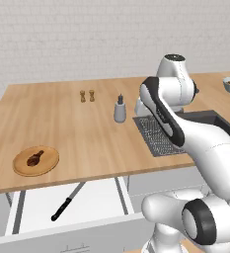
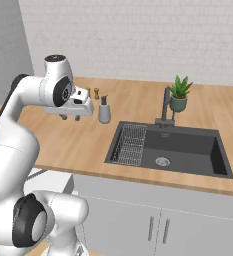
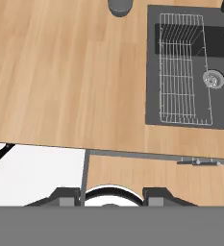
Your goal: Pick up the knife from the drawer and place it on the cutting board. Then place the meat from the plate to the cutting board.
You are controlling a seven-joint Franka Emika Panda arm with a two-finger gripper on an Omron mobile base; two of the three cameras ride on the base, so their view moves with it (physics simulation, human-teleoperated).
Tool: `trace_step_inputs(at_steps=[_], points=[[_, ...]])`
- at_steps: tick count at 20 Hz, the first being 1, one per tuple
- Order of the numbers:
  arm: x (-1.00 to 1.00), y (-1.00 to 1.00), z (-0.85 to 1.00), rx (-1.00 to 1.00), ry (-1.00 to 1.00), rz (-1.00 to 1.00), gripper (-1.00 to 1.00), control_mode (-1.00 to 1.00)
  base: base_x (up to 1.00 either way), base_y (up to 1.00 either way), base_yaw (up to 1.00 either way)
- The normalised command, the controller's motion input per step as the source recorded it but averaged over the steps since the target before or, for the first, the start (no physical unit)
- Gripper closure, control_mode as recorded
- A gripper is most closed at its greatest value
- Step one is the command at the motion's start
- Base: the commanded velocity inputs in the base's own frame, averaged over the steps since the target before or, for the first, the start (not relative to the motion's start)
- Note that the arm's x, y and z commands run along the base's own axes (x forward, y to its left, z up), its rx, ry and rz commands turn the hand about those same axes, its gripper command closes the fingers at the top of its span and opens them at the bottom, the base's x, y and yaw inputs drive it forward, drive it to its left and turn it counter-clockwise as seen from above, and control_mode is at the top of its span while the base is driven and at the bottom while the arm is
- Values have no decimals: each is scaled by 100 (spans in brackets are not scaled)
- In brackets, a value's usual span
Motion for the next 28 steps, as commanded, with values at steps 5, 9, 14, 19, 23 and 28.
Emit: trace_step_inputs(at_steps=[5, 9, 14, 19, 23, 28], points=[[-33, -4, -1, 0, -1, -1, -100, -100, 0, 0, 0], [-96, 10, -43, 0, 4, -1, -100, -100, 0, 0, 0], [-19, 63, -79, 0, 12, -2, -100, -100, 0, 0, 0], [10, 24, -52, 2, 10, 0, -100, -100, 0, 0, 0], [14, 14, -55, 2, 14, 0, -100, -100, 0, 0, 0], [1, 0, -8, 0, 6, 4, -100, 100, 0, -17, 18]])
